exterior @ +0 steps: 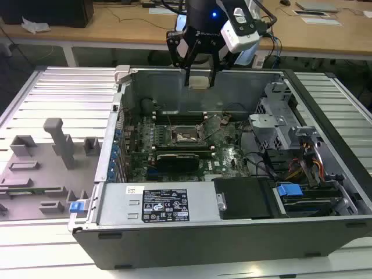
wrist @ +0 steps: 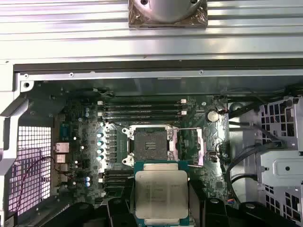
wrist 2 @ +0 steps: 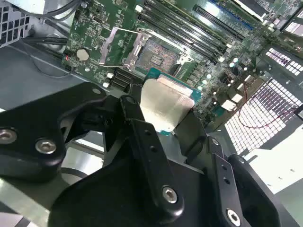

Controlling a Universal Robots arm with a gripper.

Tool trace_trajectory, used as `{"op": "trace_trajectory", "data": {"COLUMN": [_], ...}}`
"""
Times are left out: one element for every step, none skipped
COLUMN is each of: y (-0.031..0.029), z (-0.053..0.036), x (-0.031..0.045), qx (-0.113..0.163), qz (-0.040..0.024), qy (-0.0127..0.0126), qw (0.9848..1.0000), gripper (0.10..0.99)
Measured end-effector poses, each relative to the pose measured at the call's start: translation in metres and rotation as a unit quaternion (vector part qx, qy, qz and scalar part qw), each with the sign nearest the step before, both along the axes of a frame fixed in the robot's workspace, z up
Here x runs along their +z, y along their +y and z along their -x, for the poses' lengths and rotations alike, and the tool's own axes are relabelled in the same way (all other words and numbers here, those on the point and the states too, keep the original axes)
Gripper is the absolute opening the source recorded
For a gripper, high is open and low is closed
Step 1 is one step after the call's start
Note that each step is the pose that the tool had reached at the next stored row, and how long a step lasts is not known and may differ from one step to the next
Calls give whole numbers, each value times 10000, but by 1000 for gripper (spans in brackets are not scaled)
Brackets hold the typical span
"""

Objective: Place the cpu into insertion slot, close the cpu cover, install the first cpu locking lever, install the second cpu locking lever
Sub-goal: 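Place the cpu into insertion slot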

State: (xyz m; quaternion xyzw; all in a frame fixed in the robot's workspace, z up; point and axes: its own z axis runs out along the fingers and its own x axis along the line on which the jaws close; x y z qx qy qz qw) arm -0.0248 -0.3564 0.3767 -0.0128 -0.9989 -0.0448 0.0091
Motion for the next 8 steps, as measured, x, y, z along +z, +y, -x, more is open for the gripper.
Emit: {"op": "trace_trajectory", "data": {"y": [0, 0, 0, 0, 0, 0, 1, 3], "z": [0, 0, 0, 0, 0, 0, 0, 0], "x": [0, 0, 0, -3, -30, -62, -80, -99], "qx": [0, 0, 0, 0, 0, 0, 0, 1], "qz": [0, 0, 0, 1, 0, 0, 0, 0], "qy": [0, 0, 0, 0, 0, 0, 0, 0], "qw": [10000, 10000, 10000, 10000, 10000, 10000, 10000, 10000], "gripper": [541, 541, 541, 541, 541, 541, 541, 541]}}
